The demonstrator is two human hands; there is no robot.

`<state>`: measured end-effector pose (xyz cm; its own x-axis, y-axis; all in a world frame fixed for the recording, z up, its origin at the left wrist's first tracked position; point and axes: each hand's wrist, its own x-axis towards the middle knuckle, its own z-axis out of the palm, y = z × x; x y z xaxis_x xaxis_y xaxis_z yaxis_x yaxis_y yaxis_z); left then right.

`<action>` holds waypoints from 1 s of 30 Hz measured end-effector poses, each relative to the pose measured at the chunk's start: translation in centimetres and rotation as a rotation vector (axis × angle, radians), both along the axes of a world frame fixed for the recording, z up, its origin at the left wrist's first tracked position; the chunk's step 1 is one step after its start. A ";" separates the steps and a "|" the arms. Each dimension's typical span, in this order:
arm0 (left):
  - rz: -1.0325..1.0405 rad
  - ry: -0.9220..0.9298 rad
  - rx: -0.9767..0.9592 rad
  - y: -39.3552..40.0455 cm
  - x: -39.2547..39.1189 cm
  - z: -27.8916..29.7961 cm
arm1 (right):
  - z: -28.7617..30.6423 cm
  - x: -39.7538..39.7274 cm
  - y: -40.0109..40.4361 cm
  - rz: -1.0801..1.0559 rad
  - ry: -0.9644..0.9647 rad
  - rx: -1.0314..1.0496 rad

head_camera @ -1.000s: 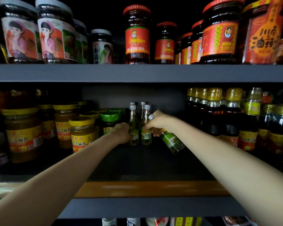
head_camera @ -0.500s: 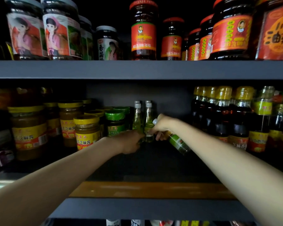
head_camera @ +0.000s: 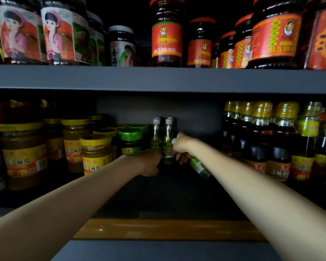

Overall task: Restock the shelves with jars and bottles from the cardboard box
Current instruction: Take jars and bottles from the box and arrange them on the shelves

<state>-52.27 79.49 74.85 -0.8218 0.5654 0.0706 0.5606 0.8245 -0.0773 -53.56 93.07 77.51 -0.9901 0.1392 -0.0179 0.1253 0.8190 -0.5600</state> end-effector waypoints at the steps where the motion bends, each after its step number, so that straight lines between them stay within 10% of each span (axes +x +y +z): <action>1: -0.003 -0.003 -0.006 -0.1 0.1 0.0 | 0.0 0.0 0.0 -0.008 0.003 -0.003; 8: -0.017 -0.034 0.264 -1.5 2.3 2.1 | 1.0 2.0 0.2 -0.003 0.135 -0.204; 12: -0.042 -0.504 0.728 -2.4 4.1 2.2 | 1.8 3.8 -0.2 0.027 0.309 -0.653; 16: -0.090 -0.692 0.781 -2.0 5.4 1.7 | 1.6 6.1 -2.2 0.155 0.241 -0.904; 24: -0.077 -0.732 0.829 -3.2 5.5 1.7 | 1.5 8.9 -1.5 0.316 0.101 -0.345; 30: 0.033 -0.316 0.729 -4.1 4.7 1.4 | 1.7 9.5 -1.6 0.244 0.083 -0.294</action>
